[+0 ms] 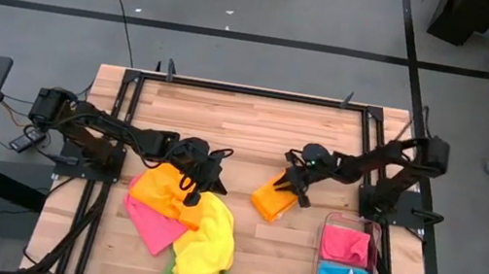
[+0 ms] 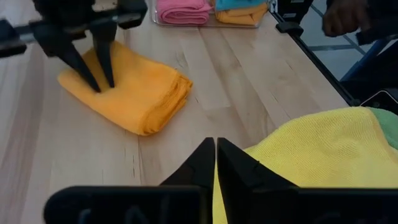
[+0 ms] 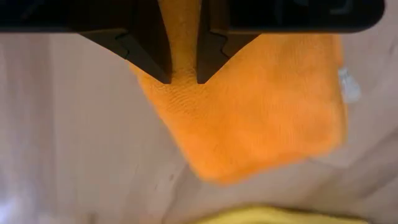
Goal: Fold microfiber towels
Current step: Fold the orange towel
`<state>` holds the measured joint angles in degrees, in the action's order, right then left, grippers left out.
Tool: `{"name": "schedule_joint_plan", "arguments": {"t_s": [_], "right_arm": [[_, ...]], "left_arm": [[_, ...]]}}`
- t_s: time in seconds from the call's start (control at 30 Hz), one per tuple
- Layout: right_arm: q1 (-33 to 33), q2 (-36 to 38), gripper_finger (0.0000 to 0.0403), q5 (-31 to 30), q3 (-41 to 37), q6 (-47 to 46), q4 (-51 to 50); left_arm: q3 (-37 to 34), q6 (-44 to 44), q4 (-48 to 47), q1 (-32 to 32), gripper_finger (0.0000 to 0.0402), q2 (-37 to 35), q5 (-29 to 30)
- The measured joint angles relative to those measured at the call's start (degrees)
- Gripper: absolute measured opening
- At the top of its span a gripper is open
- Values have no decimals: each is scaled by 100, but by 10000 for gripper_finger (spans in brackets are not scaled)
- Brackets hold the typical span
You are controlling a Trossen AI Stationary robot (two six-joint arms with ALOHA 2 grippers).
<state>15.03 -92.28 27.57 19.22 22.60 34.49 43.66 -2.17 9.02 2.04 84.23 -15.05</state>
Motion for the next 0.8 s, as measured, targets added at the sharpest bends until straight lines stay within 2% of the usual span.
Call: {"name": "schedule_joint_plan", "arguments": {"t_s": [0.17,0.23,0.43,0.57,0.67,0.8], "right_arm": [[194,-808,67,306,22,53,639],[217,-909,60,393,32,-46,770],[201,-141,49,148,-6,-328,411],[45,322,49,257,11,-420,443],[-149,431,49,498,11,-437,537],[-405,215,49,440,9,-311,532]], "left_arm": [[0,-2,2,0,14,0,0],[0,-2,2,0,13,0,0],[0,2,-45,1,24,0,0],[0,4,-101,7,26,0,0],[0,4,-101,7,21,0,0],[0,0,-101,5,13,0,0]]}}
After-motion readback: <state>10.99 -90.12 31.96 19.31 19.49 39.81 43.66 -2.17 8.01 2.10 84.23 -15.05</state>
